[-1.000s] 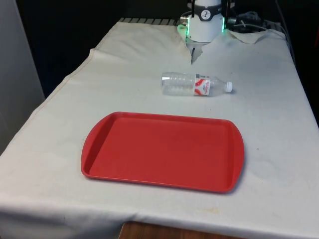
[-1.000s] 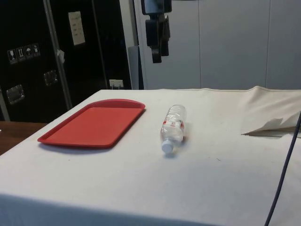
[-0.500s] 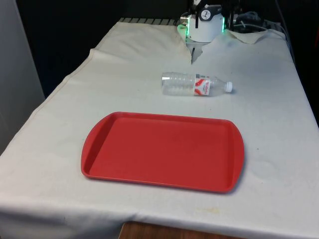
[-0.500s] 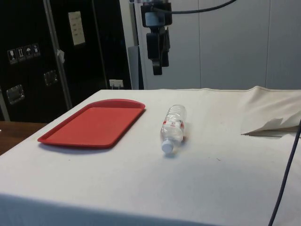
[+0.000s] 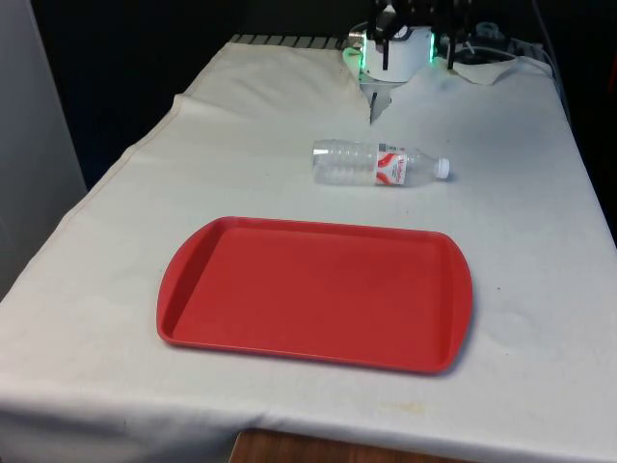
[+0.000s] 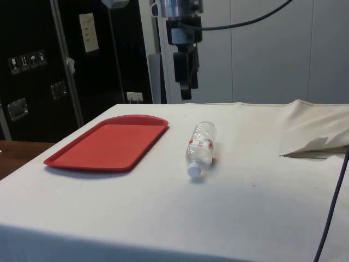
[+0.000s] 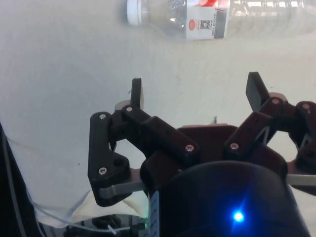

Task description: Place the bottle upright on the tray.

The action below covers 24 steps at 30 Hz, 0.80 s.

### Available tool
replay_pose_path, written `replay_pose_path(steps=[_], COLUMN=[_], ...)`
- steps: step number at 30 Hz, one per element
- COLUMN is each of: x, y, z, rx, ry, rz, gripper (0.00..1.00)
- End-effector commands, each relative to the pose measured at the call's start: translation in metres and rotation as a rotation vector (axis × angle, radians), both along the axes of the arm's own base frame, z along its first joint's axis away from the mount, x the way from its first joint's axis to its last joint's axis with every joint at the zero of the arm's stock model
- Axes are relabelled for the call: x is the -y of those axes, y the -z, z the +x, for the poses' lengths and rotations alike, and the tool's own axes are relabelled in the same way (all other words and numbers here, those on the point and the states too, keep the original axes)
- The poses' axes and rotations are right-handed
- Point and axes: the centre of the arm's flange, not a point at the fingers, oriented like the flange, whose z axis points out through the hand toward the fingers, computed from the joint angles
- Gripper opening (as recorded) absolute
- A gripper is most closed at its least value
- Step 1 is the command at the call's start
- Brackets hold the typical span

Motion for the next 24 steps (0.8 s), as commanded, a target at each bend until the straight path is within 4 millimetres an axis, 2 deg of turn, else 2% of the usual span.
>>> replay_pose_path(steps=[1,24], x=[-0.002,-0.004], y=[0.003,0.045], z=[-0.001,-0.009], rx=[0.009,0.024], ry=[0.002,-0.014], rz=[0.003,0.011], gripper=[1.00,1.00])
